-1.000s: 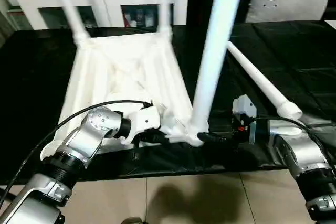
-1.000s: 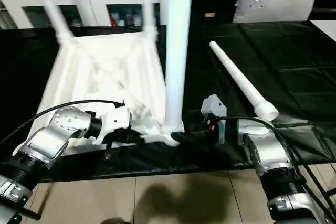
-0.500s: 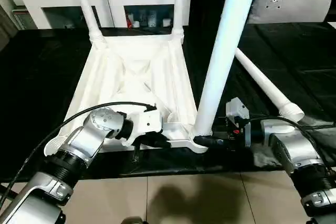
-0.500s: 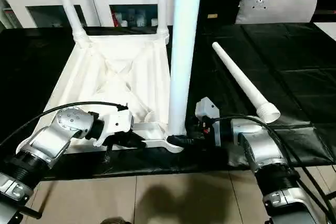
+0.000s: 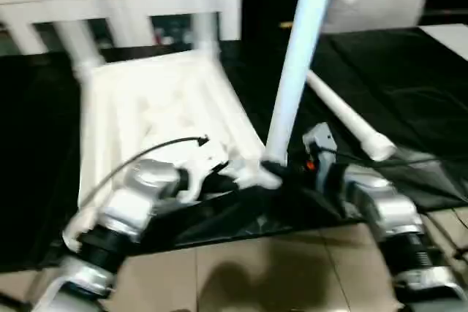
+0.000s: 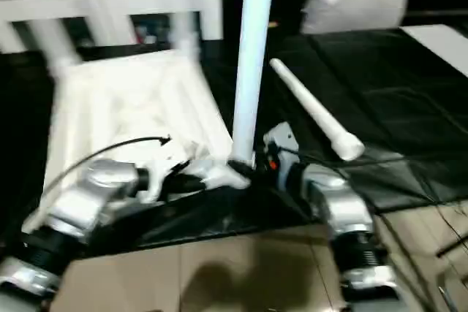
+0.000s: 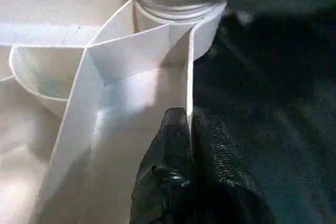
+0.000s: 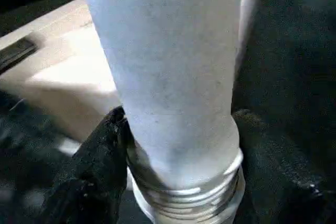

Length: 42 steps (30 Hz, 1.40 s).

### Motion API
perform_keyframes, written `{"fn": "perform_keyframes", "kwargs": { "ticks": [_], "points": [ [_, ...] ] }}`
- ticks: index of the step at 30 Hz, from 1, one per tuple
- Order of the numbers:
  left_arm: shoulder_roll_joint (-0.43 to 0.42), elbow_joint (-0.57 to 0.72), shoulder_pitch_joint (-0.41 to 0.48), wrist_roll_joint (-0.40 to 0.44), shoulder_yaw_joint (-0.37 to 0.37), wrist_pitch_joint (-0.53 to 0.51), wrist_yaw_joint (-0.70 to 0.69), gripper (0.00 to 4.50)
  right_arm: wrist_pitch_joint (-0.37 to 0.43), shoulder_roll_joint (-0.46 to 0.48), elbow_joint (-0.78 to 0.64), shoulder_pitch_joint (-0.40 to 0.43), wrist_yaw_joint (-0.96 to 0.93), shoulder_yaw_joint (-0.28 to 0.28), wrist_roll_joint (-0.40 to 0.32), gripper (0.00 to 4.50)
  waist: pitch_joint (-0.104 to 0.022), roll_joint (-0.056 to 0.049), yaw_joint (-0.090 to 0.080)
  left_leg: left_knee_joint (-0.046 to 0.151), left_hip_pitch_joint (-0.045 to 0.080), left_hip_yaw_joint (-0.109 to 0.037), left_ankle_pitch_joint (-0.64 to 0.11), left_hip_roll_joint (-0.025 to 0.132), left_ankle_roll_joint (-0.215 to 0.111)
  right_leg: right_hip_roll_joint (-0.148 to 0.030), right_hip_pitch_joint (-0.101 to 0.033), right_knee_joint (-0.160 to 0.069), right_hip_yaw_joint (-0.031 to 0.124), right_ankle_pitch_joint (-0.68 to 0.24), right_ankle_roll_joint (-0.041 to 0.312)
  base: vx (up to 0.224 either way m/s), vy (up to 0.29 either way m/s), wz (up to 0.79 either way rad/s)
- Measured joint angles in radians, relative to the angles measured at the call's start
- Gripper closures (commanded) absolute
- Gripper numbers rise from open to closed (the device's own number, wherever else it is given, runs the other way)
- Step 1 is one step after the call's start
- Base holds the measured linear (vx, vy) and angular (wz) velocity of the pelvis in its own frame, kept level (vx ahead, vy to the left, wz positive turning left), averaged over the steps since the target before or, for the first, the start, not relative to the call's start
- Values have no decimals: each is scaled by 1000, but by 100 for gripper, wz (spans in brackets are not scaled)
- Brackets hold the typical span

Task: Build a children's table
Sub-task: Rotate leg to tighten

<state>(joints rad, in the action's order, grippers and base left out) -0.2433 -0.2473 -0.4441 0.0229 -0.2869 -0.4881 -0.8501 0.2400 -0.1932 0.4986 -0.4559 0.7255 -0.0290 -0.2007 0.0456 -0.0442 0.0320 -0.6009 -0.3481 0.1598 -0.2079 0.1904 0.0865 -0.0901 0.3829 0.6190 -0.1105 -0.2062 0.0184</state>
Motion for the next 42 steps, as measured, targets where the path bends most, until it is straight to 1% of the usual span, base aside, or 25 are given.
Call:
{"fn": "perform_keyframes", "kwargs": {
  "ticks": [2,5,6,7,8,9,10,11,12,13,14,16,17,18,23,25,27,29,31,35,36,38,40,41,42],
  "points": [
    [38,8,0,15,7,-27,62,450,-6,39,27,-17,-79,22,1,182,0,0,-5,0,-1,0,0,1,0,2,1,-1,0,2,3,0,0,0],
    [90,11,-1,42,14,-53,149,450,-22,75,58,-40,-182,35,12,182,0,0,-4,1,-1,0,0,2,0,2,0,-3,0,3,4,0,0,0],
    [124,11,-3,60,13,-65,198,450,-38,93,78,-52,-219,53,21,182,0,0,-3,1,-2,0,0,1,0,2,1,-4,0,4,5,0,0,0],
    [137,12,-5,65,12,-72,217,450,-51,98,86,-53,-233,59,25,147,0,0,-2,1,-3,0,0,1,0,2,1,-5,0,4,5,0,0,0],
    [144,14,-6,68,8,-77,227,450,-62,100,91,-53,-238,62,28,126,0,0,-1,1,-3,0,0,1,0,2,0,-6,0,5,6,0,0,0],
    [145,17,-7,68,2,-78,230,450,-74,99,93,-53,-237,64,30,112,0,0,-1,2,-4,0,-1,1,-1,2,1,-7,0,5,6,0,0,0],
    [145,17,-9,68,-4,-77,229,450,-76,99,93,-51,-234,67,24,109,0,0,1,2,-4,0,-1,1,-2,2,1,-8,0,5,6,0,0,0],
    [140,17,-13,68,-10,-72,223,450,-79,91,92,-44,-215,72,13,102,0,0,5,2,-6,0,-1,1,-2,2,1,-8,0,5,6,0,0,0],
    [127,17,-18,67,-25,-56,208,450,-85,71,75,-24,-176,74,-1,78,0,0,11,3,-8,0,0,1,-5,2,2,-8,0,5,5,0,0,0],
    [119,17,-18,65,-26,-48,198,450,-88,61,70,-15,-151,74,-3,78,0,0,15,3,-9,0,2,1,-8,2,4,-8,0,5,5,0,0,0],
    [110,17,-18,62,-27,-39,189,450,-91,53,63,-7,-132,74,-4,65,0,0,17,3,-10,0,2,1,-9,2,5,-8,0,5,5,0,0,0],
    [76,-4,-27,60,-34,10,152,450,-93,0,31,21,-50,63,-19,61,0,-1,28,3,-15,0,2,1,-9,2,9,-8,-1,5,5,0,0,0],
    [60,-13,-29,59,-34,33,133,450,-93,-21,19,32,-9,60,-30,50,0,-1,31,3,-16,0,3,1,-10,2,10,-7,-1,5,5,0,0,0],
    [40,-24,-35,59,-34,56,113,450,-93,-43,11,40,40,59,-41,24,0,-1,32,2,-18,0,3,1,-11,2,12,-6,-1,5,5,0,0,0],
    [-24,-58,-51,53,-35,119,36,450,-90,-129,-20,54,198,47,-65,5,0,-1,32,0,-20,1,5,1,-14,1,15,-5,0,8,5,0,0,0],
    [-65,-64,-51,41,-48,160,-28,450,-91,-194,-36,54,282,17,-64,5,0,-1,34,0,-20,1,5,1,-14,1,15,-5,0,8,5,0,0,0],
    [-103,-71,-51,31,-62,196,-95,450,-104,-249,-42,54,338,0,-44,5,0,-1,38,0,-20,1,5,1,-14,1,14,-5,0,8,5,0,0,0],
    [-128,-75,-51,31,-70,231,-140,450,-121,-262,-42,49,378,-14,-35,5,0,-2,46,0,-20,1,5,1,-14,1,15,-4,0,8,5,0,0,0],
    [-150,-75,-51,31,-87,271,-194,450,-130,-266,-42,42,438,-41,-32,5,-1,-3,59,-1,-20,1,6,1,-14,1,15,-4,0,8,5,0,0,0],
    [-162,-76,-57,28,-116,319,-269,450,-144,-286,-47,18,527,-83,-26,5,-1,-3,84,-2,-18,3,6,1,-16,-1,15,-4,0,8,5,0,0,0],
    [-165,-76,-59,27,-122,326,-282,450,-146,-290,-50,16,542,-94,-24,33,-1,-3,87,-2,-18,4,6,1,-16,-2,15,-4,0,8,5,0,0,0],
    [-178,-86,-70,23,-138,351,-315,450,-146,-292,-52,15,579,-124,-24,42,-1,-2,89,-3,-18,6,6,1,-16,-2,15,-4,0,8,5,0,0,0],
    [-185,-91,-74,20,-145,362,-337,450,-145,-295,-52,15,594,-135,-24,47,-1,-3,91,-3,-18,7,6,1,-17,-3,15,-3,1,8,5,0,0,0],
    [-185,-93,-75,20,-146,366,-339,450,-144,-295,-52,15,598,-138,-24,77,-1,-2,91,-3,-18,7,6,1,-17,-3,15,-3,1,8,5,0,0,0],
    [-186,-96,-78,21,-149,372,-345,450,-144,-295,-52,15,604,-138,-24,83,-1,-3,92,-3,-18,7,6,1,-16,-3,15,-3,1,8,5,0,0,0]
  ]
}}
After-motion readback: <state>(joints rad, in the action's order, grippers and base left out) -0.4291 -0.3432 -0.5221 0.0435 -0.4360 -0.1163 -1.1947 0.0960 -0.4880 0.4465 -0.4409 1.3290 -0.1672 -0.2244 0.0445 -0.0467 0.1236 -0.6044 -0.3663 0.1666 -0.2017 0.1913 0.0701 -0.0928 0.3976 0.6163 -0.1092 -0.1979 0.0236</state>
